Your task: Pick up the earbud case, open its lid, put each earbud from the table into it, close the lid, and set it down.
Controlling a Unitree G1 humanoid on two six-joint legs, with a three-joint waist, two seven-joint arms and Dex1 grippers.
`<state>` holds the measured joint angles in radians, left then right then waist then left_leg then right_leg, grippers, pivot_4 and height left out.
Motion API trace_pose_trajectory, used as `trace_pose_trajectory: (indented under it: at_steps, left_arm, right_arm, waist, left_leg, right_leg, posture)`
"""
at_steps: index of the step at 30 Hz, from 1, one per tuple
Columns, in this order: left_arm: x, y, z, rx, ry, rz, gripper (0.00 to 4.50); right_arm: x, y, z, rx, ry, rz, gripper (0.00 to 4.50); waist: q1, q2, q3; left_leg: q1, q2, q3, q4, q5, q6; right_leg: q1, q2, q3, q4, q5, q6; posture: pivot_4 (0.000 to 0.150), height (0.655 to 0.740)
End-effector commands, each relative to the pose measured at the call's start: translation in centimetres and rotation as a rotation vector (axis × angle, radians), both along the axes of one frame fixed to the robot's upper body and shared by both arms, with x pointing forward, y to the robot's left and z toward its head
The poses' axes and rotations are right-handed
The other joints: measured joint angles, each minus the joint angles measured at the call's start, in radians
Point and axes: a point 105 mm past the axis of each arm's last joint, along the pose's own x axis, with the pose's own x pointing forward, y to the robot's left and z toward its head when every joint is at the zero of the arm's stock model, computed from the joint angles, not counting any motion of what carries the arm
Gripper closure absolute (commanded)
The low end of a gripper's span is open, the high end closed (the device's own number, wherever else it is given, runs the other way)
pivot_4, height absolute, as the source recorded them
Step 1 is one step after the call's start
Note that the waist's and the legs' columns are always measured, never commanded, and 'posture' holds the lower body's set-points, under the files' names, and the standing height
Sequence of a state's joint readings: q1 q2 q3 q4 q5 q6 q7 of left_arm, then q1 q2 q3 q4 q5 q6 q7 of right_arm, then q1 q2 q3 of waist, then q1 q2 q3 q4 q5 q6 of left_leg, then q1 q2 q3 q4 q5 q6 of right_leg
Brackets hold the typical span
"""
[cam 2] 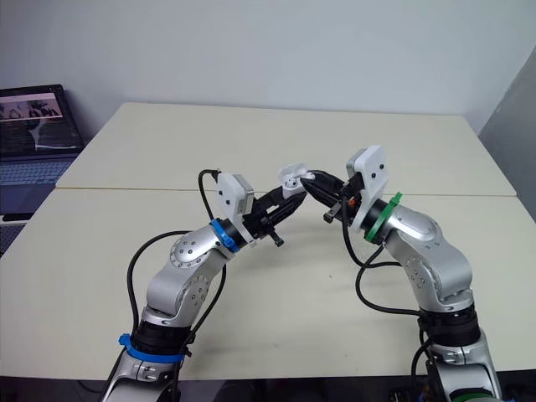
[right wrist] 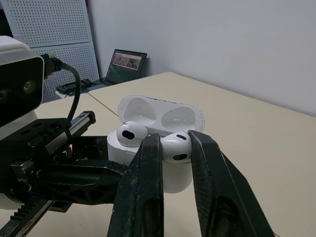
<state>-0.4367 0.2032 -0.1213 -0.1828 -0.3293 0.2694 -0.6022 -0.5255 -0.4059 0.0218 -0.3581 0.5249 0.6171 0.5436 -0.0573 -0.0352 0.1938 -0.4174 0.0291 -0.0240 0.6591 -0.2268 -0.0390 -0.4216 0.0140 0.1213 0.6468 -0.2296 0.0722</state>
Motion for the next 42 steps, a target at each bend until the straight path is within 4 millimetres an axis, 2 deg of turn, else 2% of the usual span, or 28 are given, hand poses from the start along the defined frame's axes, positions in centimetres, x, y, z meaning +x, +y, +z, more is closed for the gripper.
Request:
trace_pose_trajectory:
  at_steps: [1, 12, 14, 17, 18, 19, 20, 27, 36, 41, 42]
  left_arm:
    - [-1.2, -0.8, 1.8, -0.022, -0.089, -0.058, 3.75]
    - [-1.4, -1.1, 1.7, -0.021, -0.086, -0.073, 3.75]
    - [-1.4, -1.2, 1.7, -0.022, -0.085, -0.074, 3.75]
    - [-1.4, -1.3, 1.6, -0.022, -0.084, -0.079, 3.75]
    - [-1.4, -1.3, 1.6, -0.022, -0.083, -0.080, 3.75]
    - [-1.4, -1.3, 1.6, -0.022, -0.083, -0.080, 3.75]
    - [-1.4, -1.3, 1.6, -0.022, -0.083, -0.080, 3.75]
    - [-1.1, -1.0, 1.7, -0.051, -0.062, -0.064, 3.75]
    - [-0.8, -0.4, 1.4, -0.065, -0.032, -0.055, 3.75]
    - [-1.4, -0.7, 1.5, -0.092, 0.026, -0.140, 3.75]
    - [-1.8, -0.7, 1.6, -0.087, 0.045, -0.180, 3.75]
  right_arm:
    - [-0.4, 0.1, 0.5, -0.015, -0.019, 0.007, 4.09]
    - [-0.3, 0.0, 0.5, -0.015, -0.013, 0.001, 4.09]
    - [-0.4, 0.0, 0.5, -0.015, -0.013, 0.002, 3.33]
    - [-0.3, 0.0, 0.5, -0.016, -0.016, -0.002, 2.45]
    - [-0.3, 0.0, 0.5, -0.016, -0.016, -0.003, 1.85]
    - [-0.4, 0.0, 0.5, -0.016, -0.016, -0.003, 1.74]
    - [-0.4, 0.0, 0.6, -0.016, -0.016, -0.003, 1.42]
    - [-0.6, -0.5, 0.6, -0.009, -0.012, 0.001, 1.42]
    - [-2.1, -2.0, 1.1, -0.016, 0.008, 0.055, 1.42]
    - [-0.8, -4.1, 0.5, -0.019, 0.060, -0.024, 1.42]
    - [-0.1, -4.7, 0.3, -0.008, 0.096, -0.056, 1.59]
  waist:
    - [0.000, 0.000, 0.000]
    - [0.000, 0.000, 0.000]
    - [0.000, 0.000, 0.000]
    - [0.000, 0.000, 0.000]
    - [0.000, 0.000, 0.000]
    - [0.000, 0.000, 0.000]
    - [0.000, 0.000, 0.000]
    - [0.000, 0.000, 0.000]
    - [0.000, 0.000, 0.000]
    - [0.000, 0.000, 0.000]
    - [0.000, 0.000, 0.000]
  left_leg:
    - [0.000, 0.000, 0.000, 0.000, 0.000, 0.000]
    - [0.000, 0.000, 0.000, 0.000, 0.000, 0.000]
    - [0.000, 0.000, 0.000, 0.000, 0.000, 0.000]
    - [0.000, 0.000, 0.000, 0.000, 0.000, 0.000]
    - [0.000, 0.000, 0.000, 0.000, 0.000, 0.000]
    - [0.000, 0.000, 0.000, 0.000, 0.000, 0.000]
    - [0.000, 0.000, 0.000, 0.000, 0.000, 0.000]
    - [0.000, 0.000, 0.000, 0.000, 0.000, 0.000]
    - [0.000, 0.000, 0.000, 0.000, 0.000, 0.000]
    - [0.000, 0.000, 0.000, 0.000, 0.000, 0.000]
    - [0.000, 0.000, 0.000, 0.000, 0.000, 0.000]
  right_leg:
    - [0.000, 0.000, 0.000, 0.000, 0.000, 0.000]
    - [0.000, 0.000, 0.000, 0.000, 0.000, 0.000]
    - [0.000, 0.000, 0.000, 0.000, 0.000, 0.000]
    - [0.000, 0.000, 0.000, 0.000, 0.000, 0.000]
    - [0.000, 0.000, 0.000, 0.000, 0.000, 0.000]
    - [0.000, 0.000, 0.000, 0.000, 0.000, 0.000]
    - [0.000, 0.000, 0.000, 0.000, 0.000, 0.000]
    - [0.000, 0.000, 0.000, 0.000, 0.000, 0.000]
    - [0.000, 0.000, 0.000, 0.000, 0.000, 0.000]
    - [0.000, 0.000, 0.000, 0.000, 0.000, 0.000]
    - [0.000, 0.000, 0.000, 0.000, 0.000, 0.000]
  posture:
    - [0.150, 0.7400]
    - [0.150, 0.7400]
    - [0.150, 0.7400]
    - [0.150, 0.7400]
    - [0.150, 0.7400]
    - [0.150, 0.7400]
    - [0.150, 0.7400]
    - [0.150, 0.7400]
    - [0.150, 0.7400]
    - [0.150, 0.7400]
    - [0.150, 0.7400]
